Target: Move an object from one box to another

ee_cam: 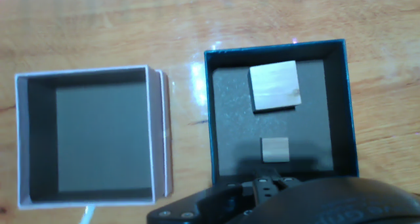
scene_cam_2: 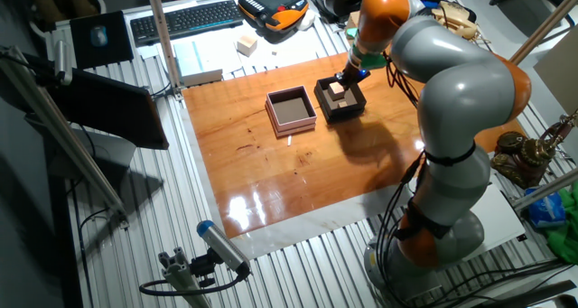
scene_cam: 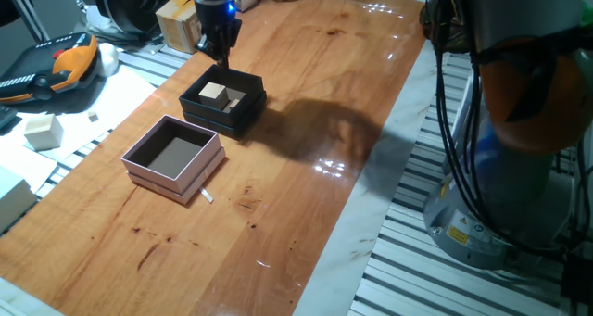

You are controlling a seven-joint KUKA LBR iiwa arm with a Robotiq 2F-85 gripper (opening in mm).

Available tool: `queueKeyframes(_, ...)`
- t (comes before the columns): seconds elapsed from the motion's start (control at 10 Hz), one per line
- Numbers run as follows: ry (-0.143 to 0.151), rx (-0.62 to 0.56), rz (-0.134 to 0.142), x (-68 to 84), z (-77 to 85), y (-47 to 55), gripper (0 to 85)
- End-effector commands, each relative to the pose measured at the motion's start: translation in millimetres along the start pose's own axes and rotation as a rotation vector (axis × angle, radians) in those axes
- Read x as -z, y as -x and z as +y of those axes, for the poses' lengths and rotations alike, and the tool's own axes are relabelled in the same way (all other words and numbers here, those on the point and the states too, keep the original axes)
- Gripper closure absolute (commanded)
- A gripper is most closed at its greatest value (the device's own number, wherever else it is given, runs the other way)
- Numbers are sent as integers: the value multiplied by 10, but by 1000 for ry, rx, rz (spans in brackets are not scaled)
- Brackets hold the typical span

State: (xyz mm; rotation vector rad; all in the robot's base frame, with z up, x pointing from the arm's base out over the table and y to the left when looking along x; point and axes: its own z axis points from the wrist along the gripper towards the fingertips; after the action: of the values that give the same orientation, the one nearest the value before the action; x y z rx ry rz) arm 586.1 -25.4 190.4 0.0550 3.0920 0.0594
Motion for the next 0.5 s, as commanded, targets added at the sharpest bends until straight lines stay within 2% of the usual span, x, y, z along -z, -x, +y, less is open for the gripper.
queueKeyframes(0.0, -14, 2, 1, 2, 3, 0, 850)
queueKeyframes(0.2, -35, -31, 6, 2, 3, 0, 850)
queueKeyframes(0.3, -56, -34, 6, 2, 3, 0, 850)
queueKeyframes(0.4, -63, -43, -4, 2, 3, 0, 850)
